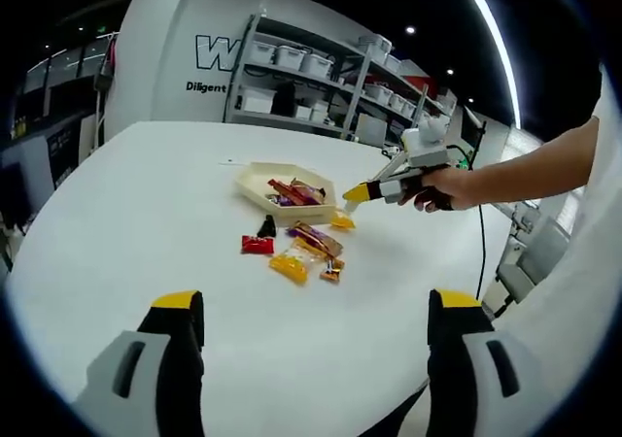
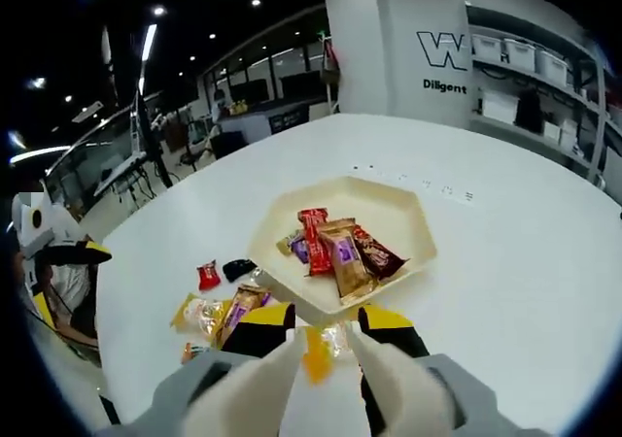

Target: Place the target food into the container with the food tongs after gripping and lifting it, then release it inside without dropping or visibly crushing the food.

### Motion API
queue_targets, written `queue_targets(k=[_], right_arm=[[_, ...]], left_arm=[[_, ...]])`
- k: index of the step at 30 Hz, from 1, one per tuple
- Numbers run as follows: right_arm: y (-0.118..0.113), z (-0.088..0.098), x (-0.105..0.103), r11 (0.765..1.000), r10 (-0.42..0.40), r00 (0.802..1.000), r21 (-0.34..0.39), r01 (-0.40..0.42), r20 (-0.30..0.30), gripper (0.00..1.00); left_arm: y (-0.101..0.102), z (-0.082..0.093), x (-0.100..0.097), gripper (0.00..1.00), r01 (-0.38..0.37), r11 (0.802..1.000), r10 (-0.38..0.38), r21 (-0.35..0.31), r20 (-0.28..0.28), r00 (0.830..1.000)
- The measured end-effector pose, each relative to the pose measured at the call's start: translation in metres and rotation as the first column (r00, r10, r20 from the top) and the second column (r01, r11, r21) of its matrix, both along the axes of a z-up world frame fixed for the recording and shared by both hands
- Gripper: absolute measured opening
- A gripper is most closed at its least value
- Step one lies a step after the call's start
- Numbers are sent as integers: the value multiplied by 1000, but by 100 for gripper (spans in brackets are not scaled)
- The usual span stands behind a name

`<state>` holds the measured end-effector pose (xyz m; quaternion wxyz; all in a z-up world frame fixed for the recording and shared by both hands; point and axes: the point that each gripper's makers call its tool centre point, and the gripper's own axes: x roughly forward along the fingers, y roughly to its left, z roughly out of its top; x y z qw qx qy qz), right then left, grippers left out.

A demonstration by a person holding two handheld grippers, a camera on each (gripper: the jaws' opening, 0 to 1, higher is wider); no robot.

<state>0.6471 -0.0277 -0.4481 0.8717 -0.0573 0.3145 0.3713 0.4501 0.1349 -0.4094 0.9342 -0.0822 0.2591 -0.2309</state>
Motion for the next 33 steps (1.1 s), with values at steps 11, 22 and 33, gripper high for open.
queue_targets(k=[11,22,33], right_arm=[[6,-12,-2,999,33,999,-26,-33,-10,20],[-2,-15,-11,998,52,998,-35,-53,-18,21],[-43,-18,-29,991,67,997,-117,-64,26,21]], left_arm=[[7,0,-4,93,-4,1000,4,20,-13,1000],[3,0,-1,93,8,1000,-7,24,-14,1000],[-19,1,10,92,45,999,-45,-14,-1,999]])
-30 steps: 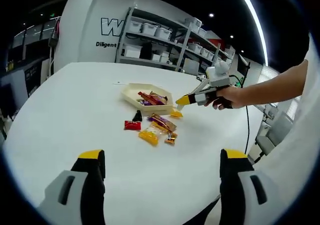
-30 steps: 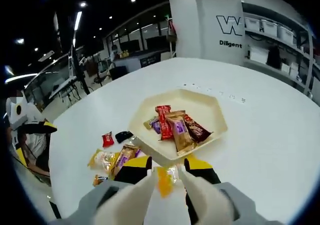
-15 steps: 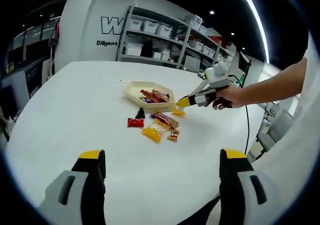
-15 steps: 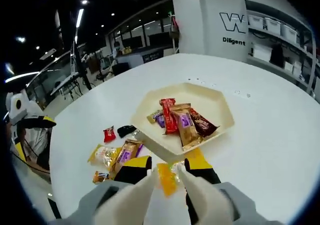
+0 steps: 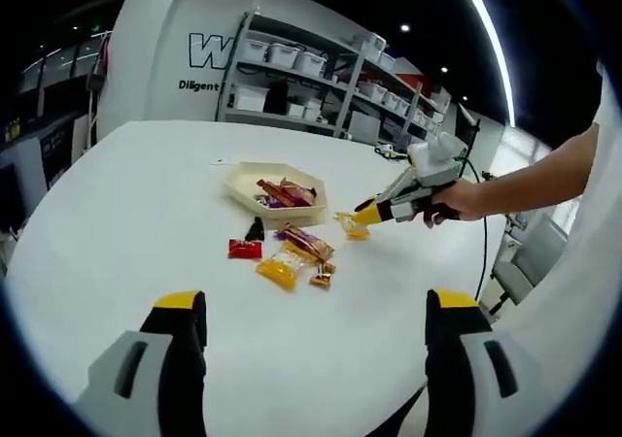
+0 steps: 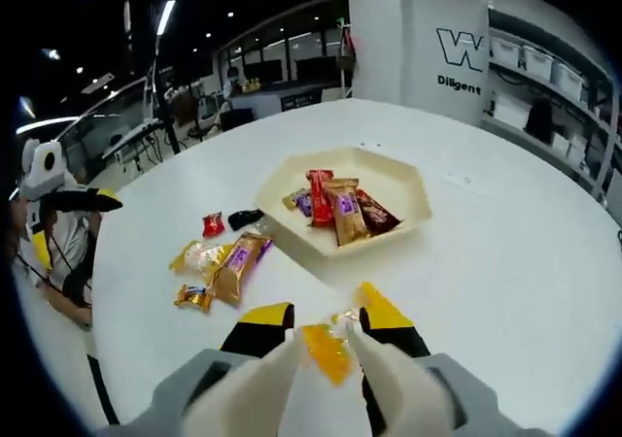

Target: Place the target food into the container with the food tongs after gripping and lifting it, then release it inside without dropping or visibly crushing the food.

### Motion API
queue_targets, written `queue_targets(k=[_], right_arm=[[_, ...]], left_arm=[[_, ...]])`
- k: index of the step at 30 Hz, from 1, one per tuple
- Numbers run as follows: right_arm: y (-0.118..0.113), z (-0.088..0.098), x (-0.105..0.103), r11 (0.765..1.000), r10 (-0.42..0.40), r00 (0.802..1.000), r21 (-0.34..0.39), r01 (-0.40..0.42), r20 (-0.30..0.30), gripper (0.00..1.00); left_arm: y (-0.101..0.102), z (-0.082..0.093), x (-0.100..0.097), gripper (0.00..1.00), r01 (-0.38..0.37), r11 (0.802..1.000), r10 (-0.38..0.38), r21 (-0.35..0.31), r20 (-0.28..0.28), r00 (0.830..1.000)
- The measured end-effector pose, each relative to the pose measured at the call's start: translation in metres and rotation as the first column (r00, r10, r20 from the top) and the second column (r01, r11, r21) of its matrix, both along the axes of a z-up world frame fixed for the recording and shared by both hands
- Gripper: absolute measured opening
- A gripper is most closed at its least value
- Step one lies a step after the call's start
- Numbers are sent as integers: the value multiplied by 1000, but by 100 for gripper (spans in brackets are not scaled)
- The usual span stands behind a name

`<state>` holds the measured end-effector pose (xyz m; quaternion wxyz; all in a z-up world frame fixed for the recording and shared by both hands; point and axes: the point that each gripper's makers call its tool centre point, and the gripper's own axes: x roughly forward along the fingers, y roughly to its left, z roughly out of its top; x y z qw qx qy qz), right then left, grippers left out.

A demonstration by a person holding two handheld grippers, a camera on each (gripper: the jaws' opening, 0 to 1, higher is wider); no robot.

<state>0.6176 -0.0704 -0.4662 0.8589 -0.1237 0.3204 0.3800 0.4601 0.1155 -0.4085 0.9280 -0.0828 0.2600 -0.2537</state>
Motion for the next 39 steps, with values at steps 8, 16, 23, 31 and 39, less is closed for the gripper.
queue_targets(k=[8,16,23,31,39], right_arm=[[-25,1,-3,999,-47,999,-21,47,16,21],[-47,1,-2,994,-101,995,-35,102,22,21],[-54,6,1,993,-114,993,-36,115,31,22],[-50,1,6,997,-11,999,-82,13,34,23],[-45,1,15,991,68,996,-122,-60,62,25]], left_arm=[[-7,-1,0,91,23,1000,-23,-6,1,1000],[-8,-3,0,91,29,1000,-29,-8,0,1000],[-10,-3,0,91,34,999,-34,-13,3,999],[-6,0,0,91,20,1000,-20,-15,9,1000],[4,2,1,91,-16,1000,16,-10,14,1000]])
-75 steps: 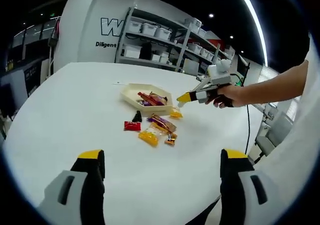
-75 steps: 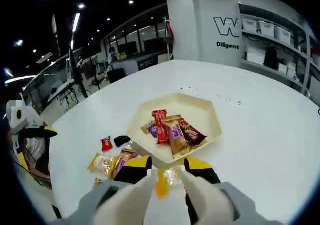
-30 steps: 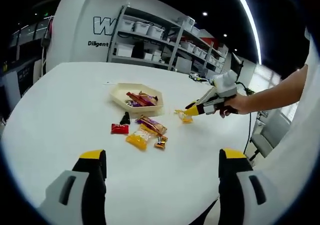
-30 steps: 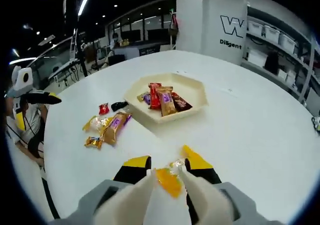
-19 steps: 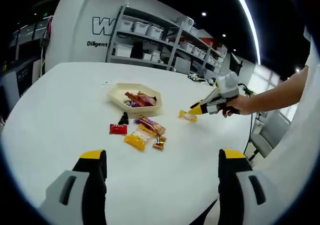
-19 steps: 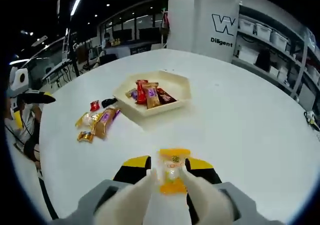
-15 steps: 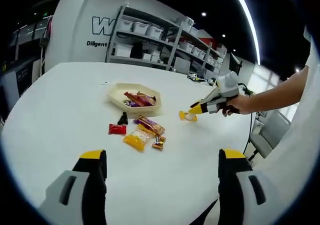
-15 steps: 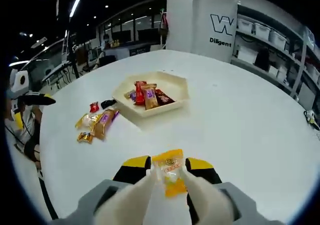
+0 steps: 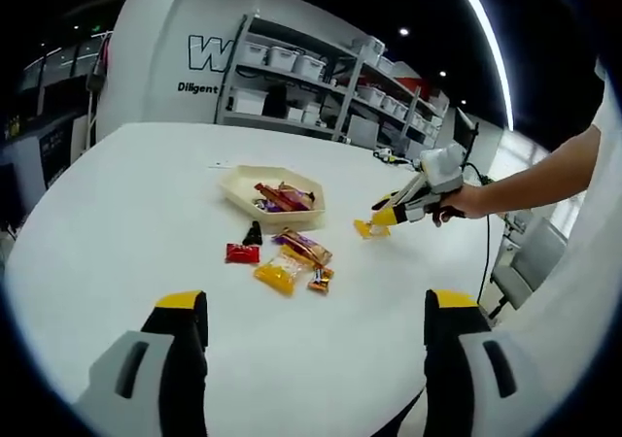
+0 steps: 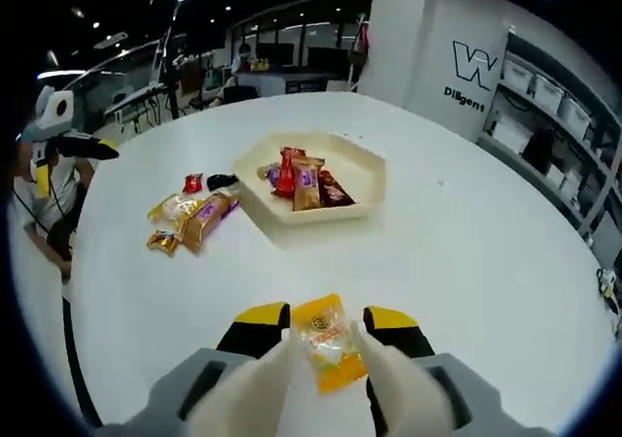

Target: Place the target food into the container with the food tongs after gripping and lifting it, then release it inside without dropping or visibly crushing the food.

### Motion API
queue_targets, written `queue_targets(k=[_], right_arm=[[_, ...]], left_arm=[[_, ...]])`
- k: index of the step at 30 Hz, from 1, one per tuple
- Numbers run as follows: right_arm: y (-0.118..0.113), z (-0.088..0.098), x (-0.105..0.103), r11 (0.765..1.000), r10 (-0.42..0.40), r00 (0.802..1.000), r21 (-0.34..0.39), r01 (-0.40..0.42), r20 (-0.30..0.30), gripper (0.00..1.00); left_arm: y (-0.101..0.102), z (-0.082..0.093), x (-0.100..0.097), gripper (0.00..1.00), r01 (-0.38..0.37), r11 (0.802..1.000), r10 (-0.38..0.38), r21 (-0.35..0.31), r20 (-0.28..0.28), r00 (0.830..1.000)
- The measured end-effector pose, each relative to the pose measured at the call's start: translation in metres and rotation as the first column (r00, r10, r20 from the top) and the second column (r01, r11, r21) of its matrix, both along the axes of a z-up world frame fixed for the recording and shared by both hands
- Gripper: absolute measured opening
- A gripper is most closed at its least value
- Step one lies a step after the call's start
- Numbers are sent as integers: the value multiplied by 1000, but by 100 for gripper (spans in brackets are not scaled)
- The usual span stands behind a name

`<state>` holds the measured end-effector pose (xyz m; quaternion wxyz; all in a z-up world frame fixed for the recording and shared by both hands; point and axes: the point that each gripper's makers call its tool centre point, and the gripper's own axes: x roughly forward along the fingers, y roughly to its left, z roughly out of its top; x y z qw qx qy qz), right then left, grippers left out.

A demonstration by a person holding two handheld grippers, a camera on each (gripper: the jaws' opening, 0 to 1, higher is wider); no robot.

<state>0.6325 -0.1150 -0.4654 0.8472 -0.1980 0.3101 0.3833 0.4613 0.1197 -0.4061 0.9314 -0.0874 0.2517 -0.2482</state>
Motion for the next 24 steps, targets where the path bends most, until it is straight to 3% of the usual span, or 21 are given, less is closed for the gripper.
queue_targets(k=[3,10,16,20,24], right_arm=[[4,0,1,997,68,997,-40,-67,35,25],[6,-4,6,995,86,996,-58,-85,22,26],[1,-4,2,999,-36,997,0,36,-63,26],[3,-3,-4,999,-24,997,19,25,-80,25],[5,10,-1,998,-24,998,64,28,-63,25]], left_arm=[[1,0,1,91,-4,1000,4,2,-1,1000],[4,0,-1,91,-19,1000,19,5,-8,1000],[5,-1,-1,90,-30,1000,30,7,-11,999],[-2,-3,1,91,-16,1000,16,7,-16,1000],[-8,-1,4,90,-7,1000,7,2,-9,1000]])
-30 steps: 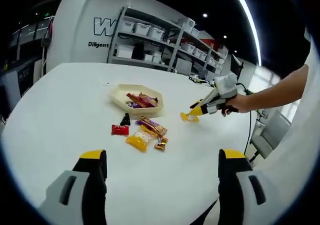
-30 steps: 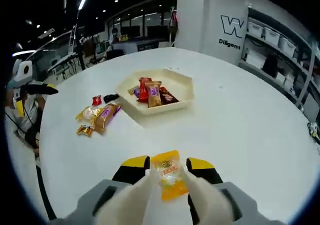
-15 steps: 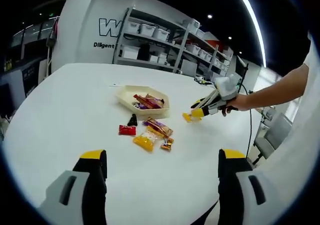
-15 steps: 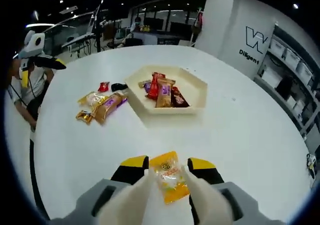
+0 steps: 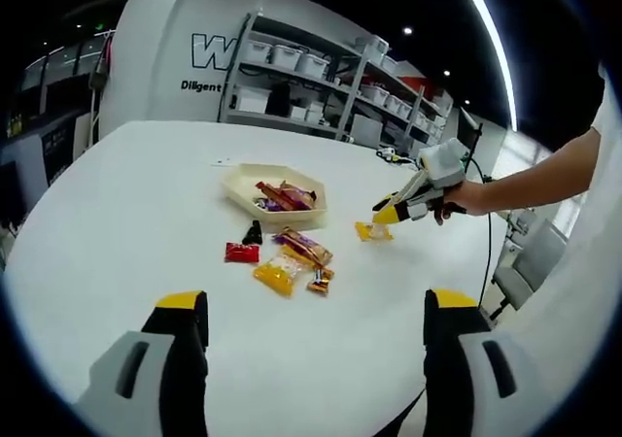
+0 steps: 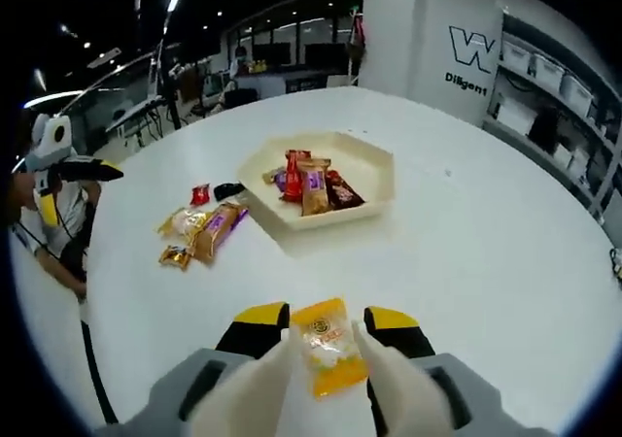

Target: Place the target food into the container with the food tongs after gripping and lifting it, then release it inside without dropping or visibly crushing the food.

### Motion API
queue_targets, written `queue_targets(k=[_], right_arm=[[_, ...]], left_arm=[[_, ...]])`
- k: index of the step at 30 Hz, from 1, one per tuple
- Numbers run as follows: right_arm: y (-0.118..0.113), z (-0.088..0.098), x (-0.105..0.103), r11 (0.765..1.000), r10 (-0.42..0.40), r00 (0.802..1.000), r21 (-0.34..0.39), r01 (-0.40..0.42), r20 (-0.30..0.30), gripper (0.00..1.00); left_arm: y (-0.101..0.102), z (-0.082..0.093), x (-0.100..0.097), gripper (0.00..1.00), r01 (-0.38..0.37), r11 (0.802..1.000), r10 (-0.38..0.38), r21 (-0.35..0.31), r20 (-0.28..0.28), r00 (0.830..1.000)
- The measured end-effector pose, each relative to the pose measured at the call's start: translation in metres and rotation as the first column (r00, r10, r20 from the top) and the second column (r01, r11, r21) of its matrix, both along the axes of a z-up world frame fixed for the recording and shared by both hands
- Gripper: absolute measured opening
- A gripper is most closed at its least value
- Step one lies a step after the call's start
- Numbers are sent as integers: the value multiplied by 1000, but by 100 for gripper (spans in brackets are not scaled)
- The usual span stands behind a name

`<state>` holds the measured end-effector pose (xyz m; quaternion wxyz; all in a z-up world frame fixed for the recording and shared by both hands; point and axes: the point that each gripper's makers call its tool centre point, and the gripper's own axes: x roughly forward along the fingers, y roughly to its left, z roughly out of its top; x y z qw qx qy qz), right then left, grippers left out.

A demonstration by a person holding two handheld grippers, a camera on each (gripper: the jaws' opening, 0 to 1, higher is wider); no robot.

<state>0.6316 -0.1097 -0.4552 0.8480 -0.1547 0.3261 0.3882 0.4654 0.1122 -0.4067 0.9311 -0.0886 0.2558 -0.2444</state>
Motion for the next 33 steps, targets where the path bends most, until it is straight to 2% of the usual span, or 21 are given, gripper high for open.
queue_targets(k=[5,10,16,18,19,27,29,33], right_arm=[[4,0,-2,999,51,999,4,-51,-17,26],[1,-19,-9,991,107,994,-72,-109,-34,26],[0,-24,-10,991,105,994,-86,-107,-23,26],[-5,-31,-12,984,109,994,-135,-113,-31,23],[-1,-29,-10,987,118,993,-113,-118,-9,22],[-5,-31,-8,991,77,997,-107,-78,-11,17],[-4,-29,-8,997,27,999,-76,-30,-39,17],[1,-23,-9,999,18,999,-43,-19,-35,17]], left_arm=[[-3,2,-1,90,11,1000,-11,1,4,1000],[3,1,-6,90,-6,1000,6,3,2,1000],[14,0,-11,90,-32,999,32,5,-3,999],[14,0,-11,90,-35,999,35,4,-4,999],[13,0,-12,89,-34,999,34,6,-4,999],[10,-2,-12,89,-28,1000,28,2,-4,1000],[9,-1,-12,89,-26,1000,26,1,-1,1000],[12,0,-10,89,-31,1000,31,0,2,1000]])
